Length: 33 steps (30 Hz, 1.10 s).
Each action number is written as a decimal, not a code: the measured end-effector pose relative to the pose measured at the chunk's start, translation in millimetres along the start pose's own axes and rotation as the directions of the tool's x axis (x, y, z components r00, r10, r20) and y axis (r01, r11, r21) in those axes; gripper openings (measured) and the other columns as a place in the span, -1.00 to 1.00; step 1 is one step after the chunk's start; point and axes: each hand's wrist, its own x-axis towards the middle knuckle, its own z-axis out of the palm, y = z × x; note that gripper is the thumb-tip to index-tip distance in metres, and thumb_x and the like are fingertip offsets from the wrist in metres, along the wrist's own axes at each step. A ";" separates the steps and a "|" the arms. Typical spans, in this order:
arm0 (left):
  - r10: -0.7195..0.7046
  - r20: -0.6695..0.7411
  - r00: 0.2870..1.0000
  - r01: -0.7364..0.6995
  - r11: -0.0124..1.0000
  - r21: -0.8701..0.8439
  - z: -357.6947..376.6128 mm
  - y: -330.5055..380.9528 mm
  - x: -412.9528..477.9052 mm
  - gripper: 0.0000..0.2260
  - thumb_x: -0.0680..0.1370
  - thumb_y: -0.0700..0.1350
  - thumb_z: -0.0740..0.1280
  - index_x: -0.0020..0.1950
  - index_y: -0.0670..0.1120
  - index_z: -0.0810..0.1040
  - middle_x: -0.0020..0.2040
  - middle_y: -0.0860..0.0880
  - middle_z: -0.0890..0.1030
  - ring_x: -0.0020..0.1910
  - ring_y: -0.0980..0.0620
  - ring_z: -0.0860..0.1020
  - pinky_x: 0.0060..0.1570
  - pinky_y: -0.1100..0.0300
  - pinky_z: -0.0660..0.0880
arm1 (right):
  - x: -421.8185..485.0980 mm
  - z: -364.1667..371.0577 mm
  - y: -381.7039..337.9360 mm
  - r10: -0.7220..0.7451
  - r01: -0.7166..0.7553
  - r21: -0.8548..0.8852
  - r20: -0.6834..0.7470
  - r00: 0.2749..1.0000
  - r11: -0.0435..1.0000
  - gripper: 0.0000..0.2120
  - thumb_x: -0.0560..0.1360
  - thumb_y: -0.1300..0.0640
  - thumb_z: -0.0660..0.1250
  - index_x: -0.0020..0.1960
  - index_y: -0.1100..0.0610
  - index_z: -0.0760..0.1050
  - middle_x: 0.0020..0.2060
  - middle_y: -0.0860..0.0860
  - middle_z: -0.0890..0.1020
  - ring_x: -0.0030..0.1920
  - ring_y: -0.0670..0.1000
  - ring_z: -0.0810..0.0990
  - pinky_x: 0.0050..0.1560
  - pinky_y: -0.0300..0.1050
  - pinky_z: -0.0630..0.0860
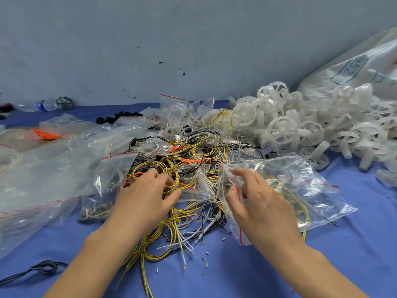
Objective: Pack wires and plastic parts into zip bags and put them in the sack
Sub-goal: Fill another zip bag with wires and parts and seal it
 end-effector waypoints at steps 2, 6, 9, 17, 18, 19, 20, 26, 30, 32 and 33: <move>0.005 -0.050 0.999 0.000 0.996 0.088 4.0 1.3 -3.9 -0.72 0.57 0.25 0.16 0.17 0.15 0.46 -0.03 0.14 0.36 0.04 0.10 0.47 -0.24 0.16 0.45 | -0.2 0.0 -1.1 -0.005 0.005 -0.001 -0.003 1.000 1.000 -0.64 0.54 -0.13 0.10 0.30 -0.11 0.40 -0.05 -0.15 0.52 -0.17 0.09 0.62 -0.30 -0.02 0.47; 0.031 -0.263 0.964 -0.033 0.999 -0.003 -3.0 2.6 -2.5 -0.77 0.60 0.11 0.21 0.09 0.04 0.56 -0.08 0.09 0.38 -0.04 0.04 0.48 -0.33 0.13 0.45 | 0.2 -0.4 -1.8 -0.020 0.021 0.011 -0.014 1.000 1.000 -0.61 0.52 -0.20 0.10 0.28 -0.10 0.41 -0.03 -0.13 0.49 -0.21 0.10 0.62 -0.38 -0.07 0.36; -0.010 -0.396 0.918 -0.062 0.984 -0.169 -12.1 2.6 2.0 -0.77 0.62 0.08 0.18 0.08 0.01 0.56 -0.06 0.06 0.45 -0.05 -0.01 0.49 -0.28 0.03 0.50 | 1.6 -0.1 -1.8 -0.034 0.037 0.031 -0.069 0.997 0.999 -0.62 0.54 -0.21 0.12 0.27 -0.09 0.42 -0.01 -0.12 0.45 -0.18 0.05 0.60 -0.40 -0.09 0.36; -0.007 -0.655 0.756 -0.257 0.916 -0.307 -42.1 -2.2 3.5 -0.77 0.68 0.00 0.14 0.12 -0.08 0.52 -0.08 0.06 0.50 -0.09 0.03 0.44 -0.14 0.24 0.30 | 16.6 -16.0 -5.3 -0.147 0.181 0.158 -0.208 0.967 0.971 -0.59 0.61 -0.08 0.11 0.40 0.02 0.39 0.15 -0.04 0.42 0.08 0.00 0.49 0.08 0.01 0.48; 0.000 -0.675 0.737 -0.291 0.902 -0.318 -45.2 -0.9 2.4 -0.78 0.68 -0.01 0.13 0.12 -0.09 0.52 -0.10 0.08 0.48 -0.12 0.06 0.43 -0.15 0.30 0.29 | 17.5 -19.2 -7.5 -0.164 0.202 0.176 -0.208 0.964 0.963 -0.58 0.61 -0.08 0.11 0.42 0.01 0.37 0.18 -0.04 0.42 0.13 -0.01 0.48 0.13 0.00 0.46; 0.011 -0.688 0.726 -0.322 0.889 -0.325 -47.4 1.4 1.0 -0.78 0.69 -0.02 0.13 0.12 -0.09 0.51 -0.11 0.09 0.47 -0.15 0.09 0.42 -0.16 0.35 0.28 | 18.3 -22.3 -10.5 -0.183 0.225 0.194 -0.212 0.960 0.955 -0.58 0.62 -0.08 0.11 0.43 0.01 0.36 0.21 -0.04 0.42 0.17 -0.01 0.47 0.16 -0.01 0.45; 0.027 -0.694 0.719 -0.350 0.877 -0.329 -49.0 4.0 -1.0 -0.78 0.69 -0.02 0.12 0.12 -0.08 0.50 -0.13 0.10 0.46 -0.17 0.11 0.42 -0.16 0.39 0.29 | 19.0 -25.4 -14.1 -0.203 0.249 0.211 -0.218 0.955 0.945 -0.57 0.62 -0.08 0.11 0.45 0.01 0.34 0.24 -0.05 0.42 0.20 -0.02 0.46 0.19 -0.01 0.45; 0.131 -0.697 0.705 -0.455 0.837 -0.303 -53.2 20.9 -12.4 -0.78 0.69 -0.02 0.11 0.15 -0.03 0.52 -0.17 0.23 0.46 -0.17 0.20 0.48 -0.17 0.45 0.34 | 18.9 -36.7 -36.3 -0.320 0.348 0.230 -0.153 0.935 0.909 -0.46 0.62 -0.18 0.10 0.53 0.01 0.21 0.38 -0.09 0.35 0.36 -0.08 0.34 0.35 -0.14 0.30; 0.100 -0.693 0.714 -0.486 0.784 -0.387 -52.6 34.0 -16.1 -0.77 0.69 0.02 0.10 0.16 0.02 0.53 -0.14 0.30 0.50 -0.16 0.23 0.50 -0.18 0.47 0.33 | 15.1 -27.6 -42.5 -0.349 0.321 0.358 0.015 0.937 0.877 -0.48 0.63 -0.19 0.10 0.54 -0.06 0.18 0.28 -0.14 0.50 0.28 -0.11 0.42 0.31 -0.13 0.34; 0.072 -0.682 0.728 -0.484 0.758 -0.436 -50.9 38.3 -16.4 -0.77 0.69 0.03 0.11 0.17 0.05 0.54 -0.14 0.28 0.51 -0.17 0.21 0.52 -0.19 0.45 0.33 | 16.1 -23.7 -40.4 -0.347 0.260 0.498 0.091 0.933 0.827 -0.62 0.65 -0.14 0.10 0.44 -0.15 0.26 0.09 -0.18 0.60 0.08 -0.12 0.54 0.13 -0.06 0.46; 0.056 -0.674 0.737 -0.480 0.745 -0.463 -49.9 39.4 -16.0 -0.77 0.69 0.03 0.11 0.19 0.07 0.54 -0.14 0.28 0.51 -0.17 0.21 0.52 -0.19 0.45 0.33 | 16.8 -23.3 -39.4 -0.349 0.226 0.574 0.112 0.931 0.787 -0.72 0.66 -0.10 0.10 0.35 -0.20 0.32 -0.01 -0.16 0.63 -0.03 -0.14 0.57 0.04 -0.07 0.48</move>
